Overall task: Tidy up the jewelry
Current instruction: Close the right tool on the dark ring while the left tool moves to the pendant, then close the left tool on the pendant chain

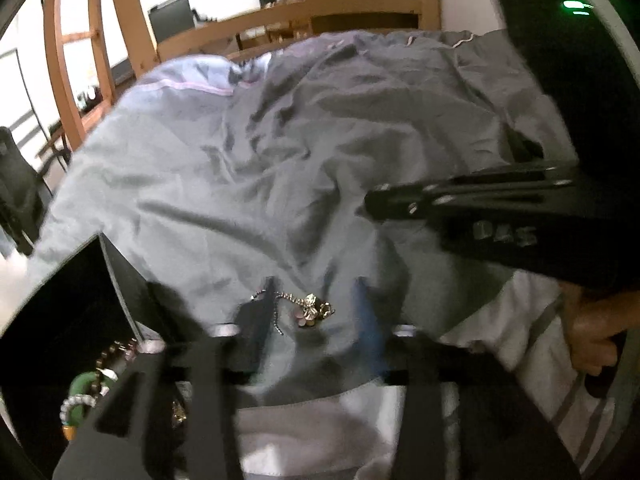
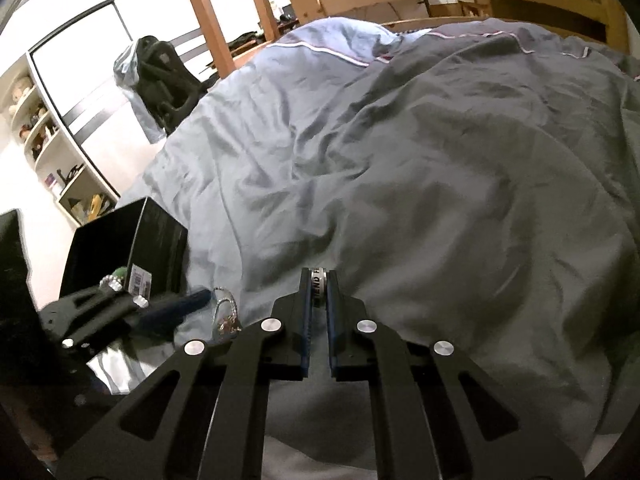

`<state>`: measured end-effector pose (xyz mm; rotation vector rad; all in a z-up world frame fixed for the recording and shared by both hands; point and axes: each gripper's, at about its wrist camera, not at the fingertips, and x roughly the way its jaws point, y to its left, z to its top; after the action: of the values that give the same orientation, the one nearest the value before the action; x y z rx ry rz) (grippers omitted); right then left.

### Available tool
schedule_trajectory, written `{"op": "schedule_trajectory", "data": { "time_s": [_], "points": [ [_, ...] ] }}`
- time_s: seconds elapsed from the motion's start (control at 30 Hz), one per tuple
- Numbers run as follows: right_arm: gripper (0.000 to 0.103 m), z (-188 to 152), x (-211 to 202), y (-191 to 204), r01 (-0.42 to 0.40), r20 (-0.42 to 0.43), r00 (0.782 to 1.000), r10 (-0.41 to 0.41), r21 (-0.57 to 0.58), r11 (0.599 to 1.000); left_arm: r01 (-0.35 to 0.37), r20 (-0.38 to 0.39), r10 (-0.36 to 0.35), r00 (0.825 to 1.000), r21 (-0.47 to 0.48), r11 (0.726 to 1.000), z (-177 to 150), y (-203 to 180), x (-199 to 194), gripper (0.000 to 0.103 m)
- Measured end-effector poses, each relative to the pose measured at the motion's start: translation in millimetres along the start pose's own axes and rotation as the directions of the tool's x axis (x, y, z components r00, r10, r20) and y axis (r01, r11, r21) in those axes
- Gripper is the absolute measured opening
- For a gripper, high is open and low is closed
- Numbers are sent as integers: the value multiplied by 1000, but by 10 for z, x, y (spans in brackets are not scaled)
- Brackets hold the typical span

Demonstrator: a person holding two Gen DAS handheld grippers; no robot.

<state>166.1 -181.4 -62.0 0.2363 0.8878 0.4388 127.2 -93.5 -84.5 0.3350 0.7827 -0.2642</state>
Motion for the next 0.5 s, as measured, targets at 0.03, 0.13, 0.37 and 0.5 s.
{"op": "schedule_trajectory", "data": {
  "time_s": [0.03, 0.13, 0.37, 0.5],
  "points": [
    [8, -5, 11, -12, 0, -4, 1000, 0, 5, 1000, -4, 17, 4, 1000, -1, 1000, -4, -1, -38, 65],
    [8, -38, 81, -77, 9, -39, 999, -7, 33, 999, 12, -1, -12, 1000, -16, 1000, -10, 43, -46, 65],
    [8, -67, 135, -53, 26, -52, 998, -24, 28, 999, -8, -18, 8, 1000, 23, 1000, 23, 33, 138, 51],
    [8, -69, 135, -45, 28, -52, 998, -27, 25, 999, -27, -48, 26, 999, -22, 999, 70, 169, 150, 22]
  ]
}}
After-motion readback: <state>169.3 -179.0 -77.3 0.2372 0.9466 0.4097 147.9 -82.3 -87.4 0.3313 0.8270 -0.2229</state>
